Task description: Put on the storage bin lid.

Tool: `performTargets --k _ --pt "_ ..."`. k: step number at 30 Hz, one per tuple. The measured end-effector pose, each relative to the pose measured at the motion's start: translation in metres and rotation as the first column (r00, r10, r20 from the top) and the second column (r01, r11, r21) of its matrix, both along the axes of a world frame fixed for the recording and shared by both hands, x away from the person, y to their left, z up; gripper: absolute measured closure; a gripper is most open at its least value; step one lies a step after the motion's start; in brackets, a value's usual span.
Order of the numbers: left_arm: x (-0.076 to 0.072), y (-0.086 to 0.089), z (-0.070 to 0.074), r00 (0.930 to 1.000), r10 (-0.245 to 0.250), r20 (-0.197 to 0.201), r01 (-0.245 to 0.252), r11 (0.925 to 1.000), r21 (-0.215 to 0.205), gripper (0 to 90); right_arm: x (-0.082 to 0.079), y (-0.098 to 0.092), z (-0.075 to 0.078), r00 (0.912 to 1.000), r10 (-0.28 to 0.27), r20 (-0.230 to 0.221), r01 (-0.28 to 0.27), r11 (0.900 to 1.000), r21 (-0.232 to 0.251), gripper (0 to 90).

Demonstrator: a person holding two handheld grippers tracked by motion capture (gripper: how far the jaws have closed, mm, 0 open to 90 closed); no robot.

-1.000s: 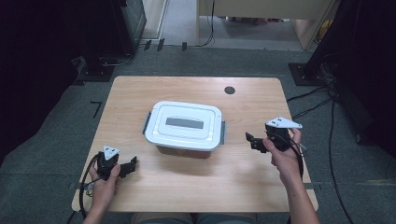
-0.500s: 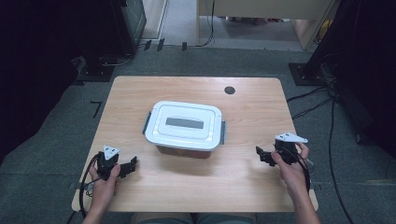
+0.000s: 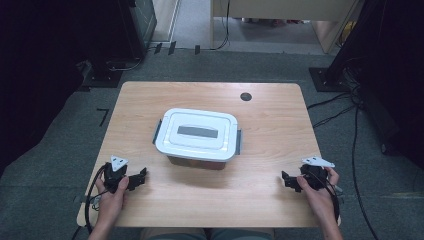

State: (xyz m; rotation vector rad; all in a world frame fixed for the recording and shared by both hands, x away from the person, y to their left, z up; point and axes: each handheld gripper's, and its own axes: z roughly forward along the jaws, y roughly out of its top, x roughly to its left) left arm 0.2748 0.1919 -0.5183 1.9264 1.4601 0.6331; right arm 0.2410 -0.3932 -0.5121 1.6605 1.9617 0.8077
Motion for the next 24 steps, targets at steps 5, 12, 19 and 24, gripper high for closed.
performTargets --k 5,12,19,24 --pt "0.0 0.0 0.0 1.0 0.0 0.0 0.0 1.0 0.0 12.1 -0.005 -0.001 -0.008 0.9993 -0.032 -0.02 0.031 0.999 -0.027 0.0" --pt "0.001 0.0 0.0 1.0 -0.004 -0.002 0.004 1.0 0.001 11.7 -0.014 -0.003 -0.014 0.9976 -0.058 0.036 0.058 0.998 -0.001 0.0" --pt "0.001 0.0 0.0 1.0 -0.002 -0.002 0.002 1.0 0.001 11.3 -0.015 -0.003 -0.014 0.9974 -0.062 0.037 0.062 0.998 -0.002 0.0" --pt "0.001 -0.001 0.0 1.0 0.0 -0.002 0.0 1.0 0.0 11.2 -0.014 -0.003 -0.014 0.9974 -0.063 0.037 0.063 0.998 -0.001 0.0"
